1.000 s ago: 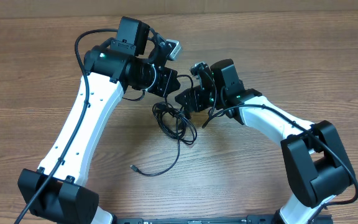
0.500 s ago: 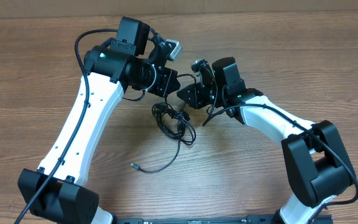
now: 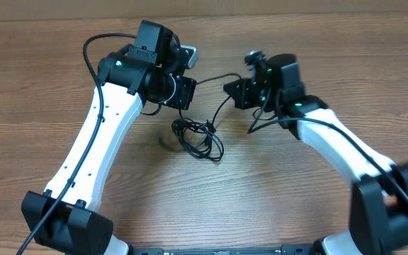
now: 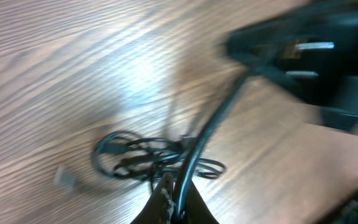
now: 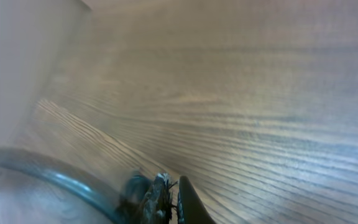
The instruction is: Untangle cables
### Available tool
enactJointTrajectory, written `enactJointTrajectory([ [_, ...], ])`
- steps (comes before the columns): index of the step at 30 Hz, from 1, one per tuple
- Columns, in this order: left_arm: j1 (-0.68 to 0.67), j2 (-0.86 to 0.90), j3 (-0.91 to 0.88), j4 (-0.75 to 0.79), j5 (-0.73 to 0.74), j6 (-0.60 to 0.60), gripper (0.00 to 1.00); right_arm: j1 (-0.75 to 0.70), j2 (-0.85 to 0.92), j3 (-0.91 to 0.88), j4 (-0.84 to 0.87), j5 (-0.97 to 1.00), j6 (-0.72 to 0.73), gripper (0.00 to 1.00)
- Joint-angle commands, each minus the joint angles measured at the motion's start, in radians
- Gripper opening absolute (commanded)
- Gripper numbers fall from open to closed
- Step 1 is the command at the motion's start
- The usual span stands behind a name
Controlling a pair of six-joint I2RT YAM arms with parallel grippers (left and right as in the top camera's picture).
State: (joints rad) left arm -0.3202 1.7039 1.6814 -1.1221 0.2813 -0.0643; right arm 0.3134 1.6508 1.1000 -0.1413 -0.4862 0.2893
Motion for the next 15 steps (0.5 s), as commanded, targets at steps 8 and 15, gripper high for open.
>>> enactJointTrajectory([
  [8, 0.008, -0.002, -0.005, -0.009, -0.179, -0.056, 0.09, -0.021, -0.255, 0.015, -0.036, 0.008, -0.119, 0.04],
  [15, 0.005, -0.002, -0.009, -0.007, -0.176, -0.075, 0.13, -0.021, -0.382, 0.015, -0.054, 0.107, -0.167, 0.04],
])
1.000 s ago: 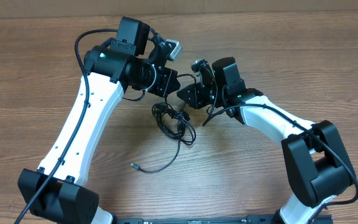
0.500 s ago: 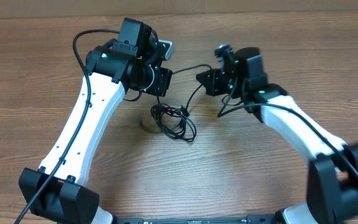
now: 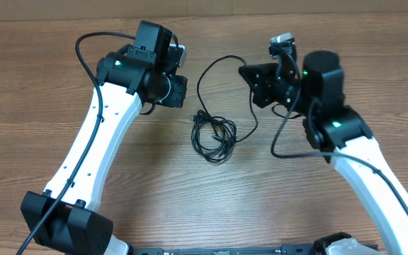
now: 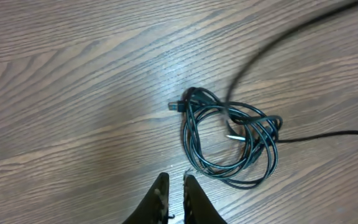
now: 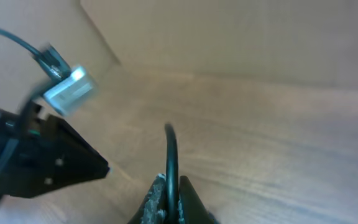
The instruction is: Untangle cables
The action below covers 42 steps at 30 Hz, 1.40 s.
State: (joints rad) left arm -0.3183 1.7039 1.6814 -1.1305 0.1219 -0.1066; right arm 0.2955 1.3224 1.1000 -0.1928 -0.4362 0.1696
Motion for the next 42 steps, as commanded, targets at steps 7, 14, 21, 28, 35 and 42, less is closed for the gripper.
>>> enactJointTrajectory([
  [7, 0.003, 0.025, -0.027, -0.003, 0.062, -0.036, 0.24, -0.003, -0.073, 0.015, -0.156, 0.336, -0.127, 0.04],
  [14, 0.003, 0.109, -0.027, -0.018, 0.09, -0.063, 0.25, -0.003, -0.063, 0.015, -0.344, 0.496, -0.126, 0.04],
  [21, 0.003, 0.205, -0.027, -0.055, 0.134, -0.078, 0.28, -0.003, -0.053, 0.013, -0.464, 0.483, -0.061, 0.04],
  [28, -0.001, 0.277, -0.028, -0.069, 0.213, -0.074, 0.3, -0.003, 0.032, 0.013, -0.472, 0.387, -0.061, 0.04],
  [35, -0.05, 0.384, -0.028, -0.097, 0.219, -0.146, 0.28, -0.003, 0.132, 0.013, -0.473, 0.327, -0.033, 0.04],
  [42, -0.114, 0.465, -0.028, -0.104, 0.217, -0.164, 0.36, -0.003, 0.183, 0.013, -0.483, 0.326, -0.009, 0.04],
])
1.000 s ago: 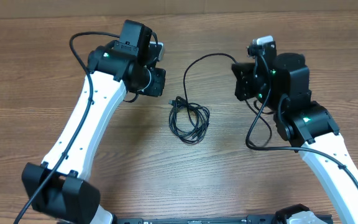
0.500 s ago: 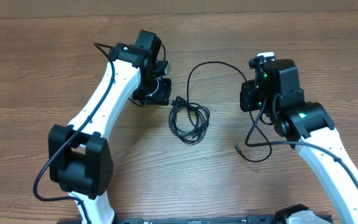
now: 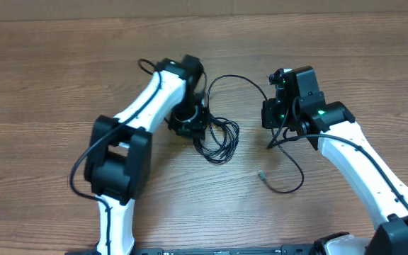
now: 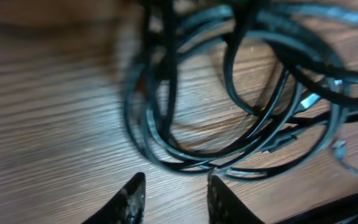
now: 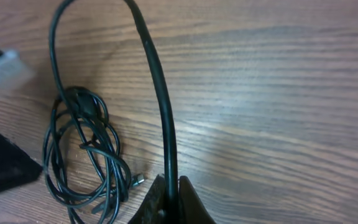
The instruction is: Untangle cables
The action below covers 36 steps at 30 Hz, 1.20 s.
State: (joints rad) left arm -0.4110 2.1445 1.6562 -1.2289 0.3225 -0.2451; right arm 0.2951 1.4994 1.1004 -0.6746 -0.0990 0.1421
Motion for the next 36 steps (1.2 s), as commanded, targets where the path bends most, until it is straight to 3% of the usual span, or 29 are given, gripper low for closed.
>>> enactJointTrajectory([
  [1, -0.028, 0.031, -0.003, -0.008, 0.014, -0.03, 0.38, -0.003, 0.006, 0.013, -0.004, -0.011, 0.018, 0.04],
  [11, -0.046, 0.043, -0.014, -0.008, -0.151, -0.224, 0.43, -0.003, 0.006, 0.013, -0.016, -0.011, 0.018, 0.04],
  [16, -0.039, 0.025, -0.014, -0.016, -0.174, -0.231, 0.33, -0.003, 0.006, 0.013, -0.02, -0.011, 0.018, 0.05],
  [30, -0.058, -0.233, -0.077, -0.029, -0.253, -0.306, 0.34, -0.003, 0.006, 0.012, -0.072, -0.011, 0.019, 0.06],
  [34, -0.041, -0.269, -0.151, -0.018, -0.369, -0.366, 0.34, -0.003, 0.006, 0.012, -0.095, -0.011, 0.055, 0.1],
  [36, -0.008, -0.293, -0.185, -0.003, -0.366, -0.368, 0.34, -0.003, 0.006, 0.012, -0.102, -0.011, 0.077, 0.19],
])
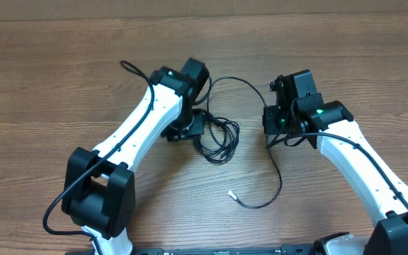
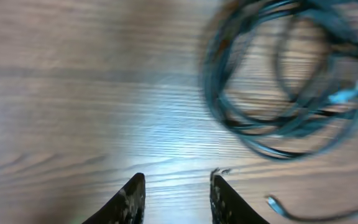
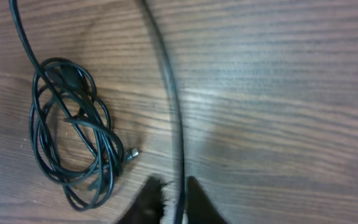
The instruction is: Untangle cables
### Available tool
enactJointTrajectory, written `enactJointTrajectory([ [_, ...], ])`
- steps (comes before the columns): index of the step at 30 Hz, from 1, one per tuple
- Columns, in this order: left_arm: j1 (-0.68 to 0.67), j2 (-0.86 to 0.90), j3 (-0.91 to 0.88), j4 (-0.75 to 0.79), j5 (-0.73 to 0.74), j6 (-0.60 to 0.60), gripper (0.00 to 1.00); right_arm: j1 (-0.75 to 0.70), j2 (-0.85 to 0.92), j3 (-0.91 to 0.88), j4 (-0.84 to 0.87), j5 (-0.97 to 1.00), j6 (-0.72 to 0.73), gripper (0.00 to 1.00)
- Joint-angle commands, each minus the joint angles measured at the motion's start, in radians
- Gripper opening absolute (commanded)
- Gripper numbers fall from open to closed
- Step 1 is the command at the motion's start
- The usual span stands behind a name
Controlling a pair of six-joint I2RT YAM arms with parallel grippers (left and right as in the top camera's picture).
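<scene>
A black cable coil (image 1: 217, 139) lies tangled mid-table; the right wrist view also shows this coil (image 3: 73, 134). One strand (image 1: 234, 79) arcs from it to my right gripper (image 1: 270, 130), then trails to a white-tipped free end (image 1: 233, 193). In the right wrist view that strand (image 3: 169, 87) runs between the right gripper (image 3: 173, 190) fingers, which stand apart with a gap beside it. My left gripper (image 2: 176, 182) is open over bare wood, the blurred coil (image 2: 278, 87) up to its right. From overhead, the left gripper (image 1: 188, 129) is at the coil's left edge.
The wooden table (image 1: 62, 85) carries only the cable. A light wall or board (image 1: 204, 7) edges the far side. A cable end (image 2: 275, 204) lies low right in the left wrist view.
My right gripper's fingers, then tight on the strand, now stand apart around it. The free end lies further left. The coil has gone from before my left fingers to their upper right.
Both grippers first held the cable above the table with the coil hanging between. Then the left was off it, nearly shut and empty, while the right held a strand. Later the left stood open at the coil; now the right's fingers have parted.
</scene>
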State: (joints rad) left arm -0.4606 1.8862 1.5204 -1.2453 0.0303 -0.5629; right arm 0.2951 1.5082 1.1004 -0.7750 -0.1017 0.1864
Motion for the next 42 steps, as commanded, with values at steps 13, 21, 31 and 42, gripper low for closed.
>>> enactJointTrajectory([
  [13, 0.237, -0.21, -0.246, 0.279, 0.114, 0.077, 0.3, 0.032, -0.001, 0.012, -0.002, -0.256, 0.091, 0.49],
  [21, 0.407, -0.211, -0.251, 0.34, 0.269, 0.101, 0.3, 0.22, 0.09, 0.012, 0.006, -0.247, -0.111, 0.48],
  [31, 0.515, -0.211, -0.327, 0.348, 0.299, 0.159, 0.36, 0.439, 0.283, 0.012, 0.165, 0.053, -0.222, 0.48],
  [42, 0.51, -0.211, -0.423, 0.443, 0.303, 0.129, 0.42, 0.495, 0.296, 0.012, 0.237, 0.127, -0.321, 0.47],
])
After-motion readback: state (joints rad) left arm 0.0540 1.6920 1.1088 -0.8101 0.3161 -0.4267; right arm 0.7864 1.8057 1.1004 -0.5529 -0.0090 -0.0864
